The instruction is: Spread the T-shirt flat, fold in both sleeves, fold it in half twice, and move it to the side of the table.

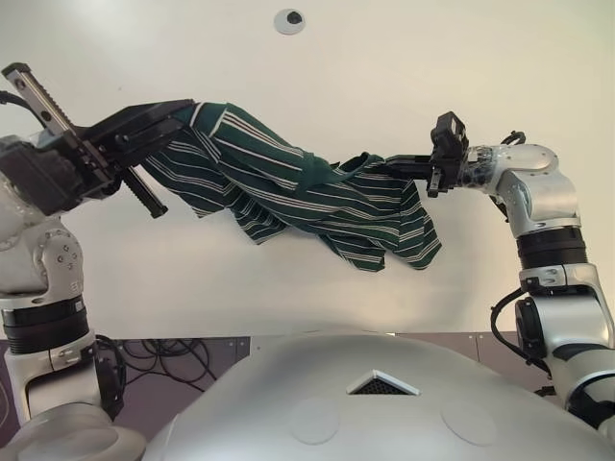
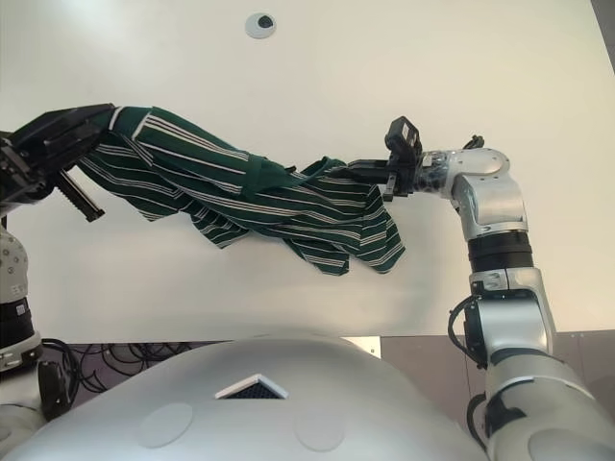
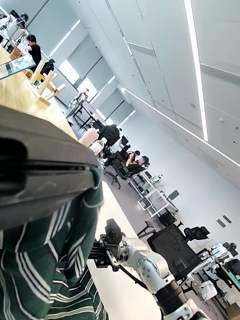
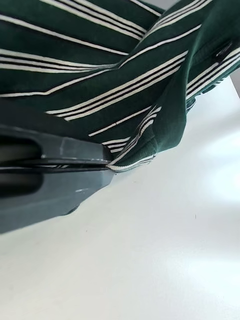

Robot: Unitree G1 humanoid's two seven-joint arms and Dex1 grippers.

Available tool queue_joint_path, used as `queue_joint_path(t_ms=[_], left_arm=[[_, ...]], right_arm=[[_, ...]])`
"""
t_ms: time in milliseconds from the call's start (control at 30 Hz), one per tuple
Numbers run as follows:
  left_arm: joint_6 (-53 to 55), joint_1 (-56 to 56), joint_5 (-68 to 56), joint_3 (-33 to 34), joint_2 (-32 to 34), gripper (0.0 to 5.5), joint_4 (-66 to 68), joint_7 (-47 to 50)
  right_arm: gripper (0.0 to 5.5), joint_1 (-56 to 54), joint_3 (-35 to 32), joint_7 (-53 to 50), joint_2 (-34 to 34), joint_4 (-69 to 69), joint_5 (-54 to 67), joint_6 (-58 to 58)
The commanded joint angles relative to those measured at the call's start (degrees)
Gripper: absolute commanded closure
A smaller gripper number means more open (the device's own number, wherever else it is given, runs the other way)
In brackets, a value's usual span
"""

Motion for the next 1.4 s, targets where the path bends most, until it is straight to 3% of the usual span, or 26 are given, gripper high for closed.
queue_joint_path(t_ms=[33,167,300,500,767,1100,1400], left_arm=[[0.15,-0.93,0.18,0.45,0.32,5.50,0.02,0.20],[-0.81,-7.22,8.95,0.25,-0.59,5.50,7.45,6.88],[0.92,-21.63,22.87,-4.88,-2.73,5.50,23.44,17.78],[-3.00,-44.55,40.95,-13.17,-3.00,5.50,50.96,31.16],[-5.68,-70.89,52.28,-19.95,-1.40,5.50,76.04,40.49],[-1.61,-87.54,53.17,-20.61,-1.59,5.50,86.00,42.02],[-3.06,-88.88,52.49,-20.47,-1.46,5.50,87.16,40.17]], right_arm=[[5.49,-0.30,-0.61,-0.27,-1.54,-0.90,0.19,0.38],[5.49,-4.72,-5.34,-8.40,2.13,2.76,-0.18,-5.48],[5.49,-14.12,-10.99,-18.40,8.38,5.24,2.10,-13.77],[5.49,-31.53,-9.54,-33.27,10.81,19.82,-7.55,-25.85],[5.49,-53.42,-6.67,-46.78,8.31,41.95,-19.53,-35.13],[5.49,-65.85,-1.98,-60.42,2.84,52.41,-30.69,-39.51],[5.49,-68.03,-2.15,-61.75,1.18,53.26,-31.87,-43.15]])
